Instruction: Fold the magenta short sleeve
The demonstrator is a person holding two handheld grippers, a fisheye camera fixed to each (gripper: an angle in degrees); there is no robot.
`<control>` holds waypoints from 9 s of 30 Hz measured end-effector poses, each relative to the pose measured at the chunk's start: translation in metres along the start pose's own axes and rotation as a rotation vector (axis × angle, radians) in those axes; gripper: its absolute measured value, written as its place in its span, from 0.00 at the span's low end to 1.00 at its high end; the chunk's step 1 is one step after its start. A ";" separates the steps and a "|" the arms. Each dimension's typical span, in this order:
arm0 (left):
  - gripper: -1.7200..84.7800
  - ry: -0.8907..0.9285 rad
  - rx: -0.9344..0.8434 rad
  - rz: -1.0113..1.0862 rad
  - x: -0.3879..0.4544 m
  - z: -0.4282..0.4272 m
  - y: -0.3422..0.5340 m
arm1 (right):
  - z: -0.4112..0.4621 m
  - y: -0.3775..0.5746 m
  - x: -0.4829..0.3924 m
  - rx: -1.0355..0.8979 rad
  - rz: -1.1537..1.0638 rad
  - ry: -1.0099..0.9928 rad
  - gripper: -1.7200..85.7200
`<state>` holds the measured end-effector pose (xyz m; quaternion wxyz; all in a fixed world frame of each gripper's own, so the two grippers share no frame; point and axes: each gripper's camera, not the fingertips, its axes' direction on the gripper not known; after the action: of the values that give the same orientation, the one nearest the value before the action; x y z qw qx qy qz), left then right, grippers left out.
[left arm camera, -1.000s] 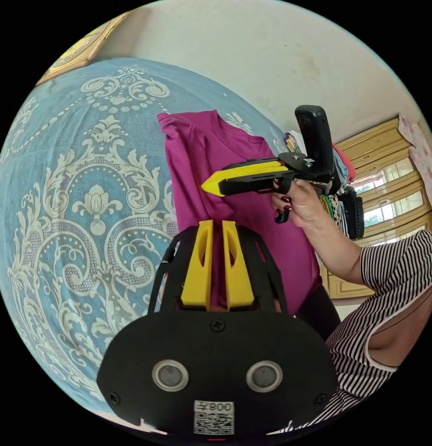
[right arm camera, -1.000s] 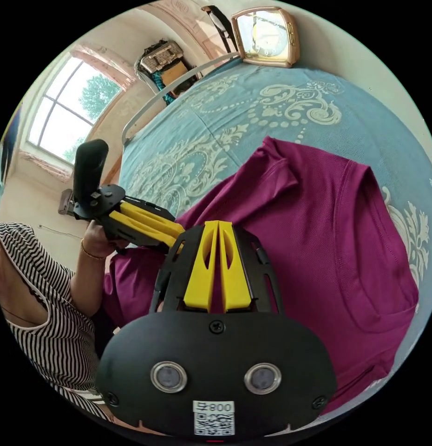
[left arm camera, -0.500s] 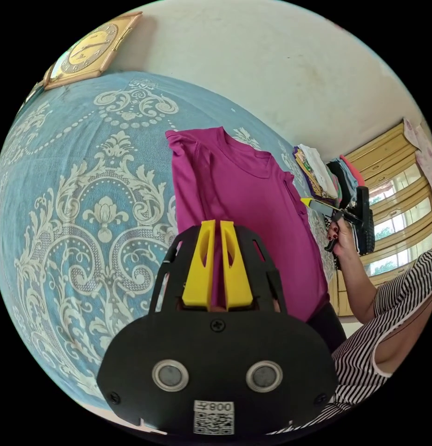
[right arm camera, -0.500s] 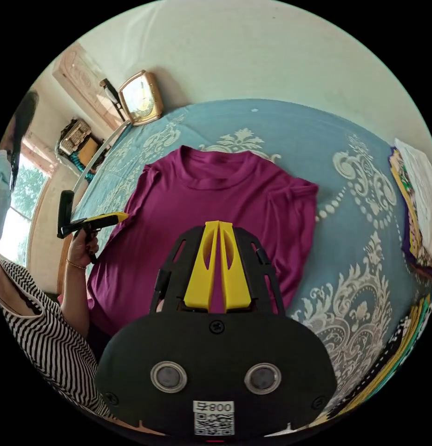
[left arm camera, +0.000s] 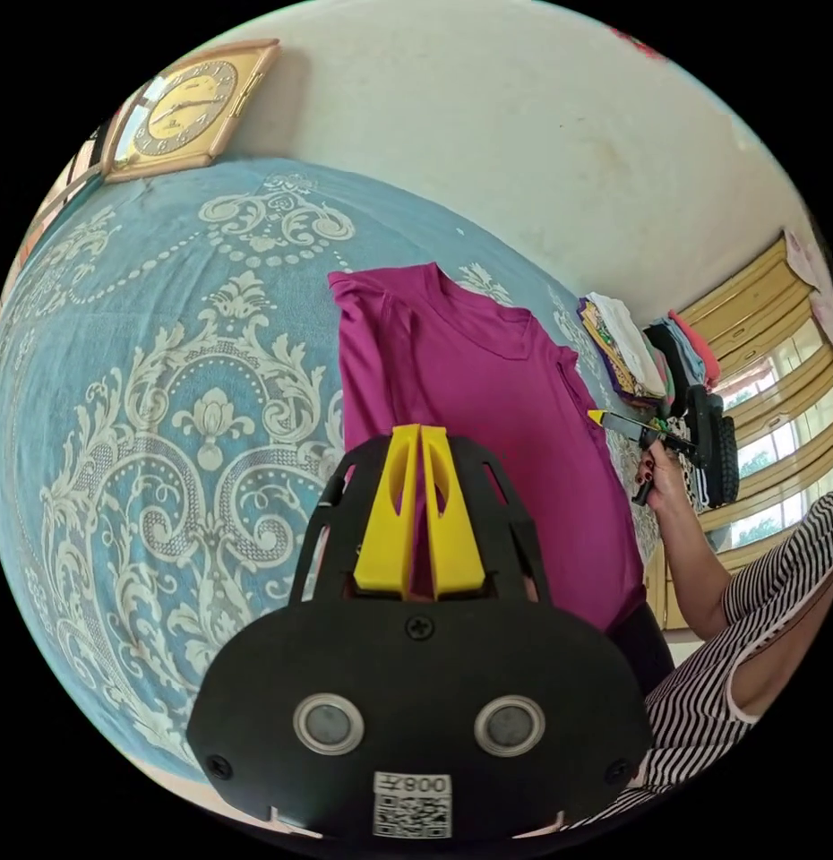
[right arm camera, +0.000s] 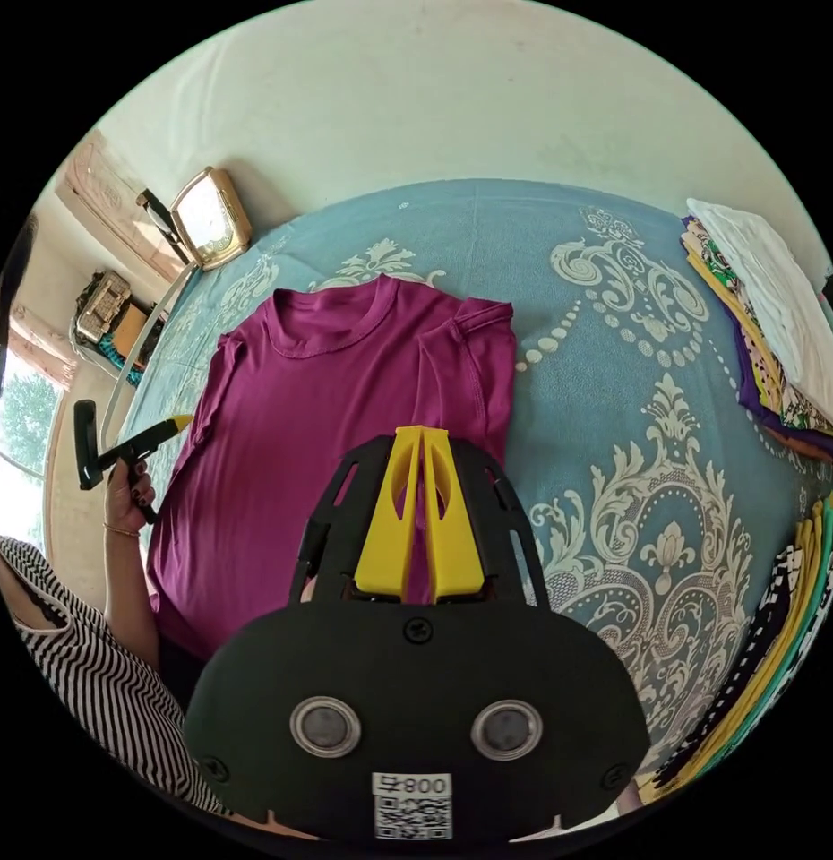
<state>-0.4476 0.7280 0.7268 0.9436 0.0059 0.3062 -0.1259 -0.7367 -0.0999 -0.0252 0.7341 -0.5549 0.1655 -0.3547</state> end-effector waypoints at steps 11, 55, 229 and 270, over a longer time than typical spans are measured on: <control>0.04 0.040 0.126 0.036 -0.004 -0.057 0.068 | -0.067 0.080 0.015 0.042 -0.014 0.109 0.02; 0.15 0.543 -0.184 -0.545 -0.064 -0.117 0.541 | -0.122 0.613 0.248 -0.235 0.658 -0.571 0.15; 0.02 0.017 -0.255 0.291 0.069 0.097 -0.270 | 0.129 -0.018 0.001 -0.286 -0.418 -0.152 0.02; 0.02 -0.028 -0.170 -0.039 0.014 -0.149 -0.063 | -0.037 0.153 0.057 -0.069 -0.148 -0.252 0.02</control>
<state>-0.5380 0.6770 0.6014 0.9423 -0.0818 0.3025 -0.1177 -0.6696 -0.1456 -0.1712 0.7016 -0.6304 0.0427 -0.3294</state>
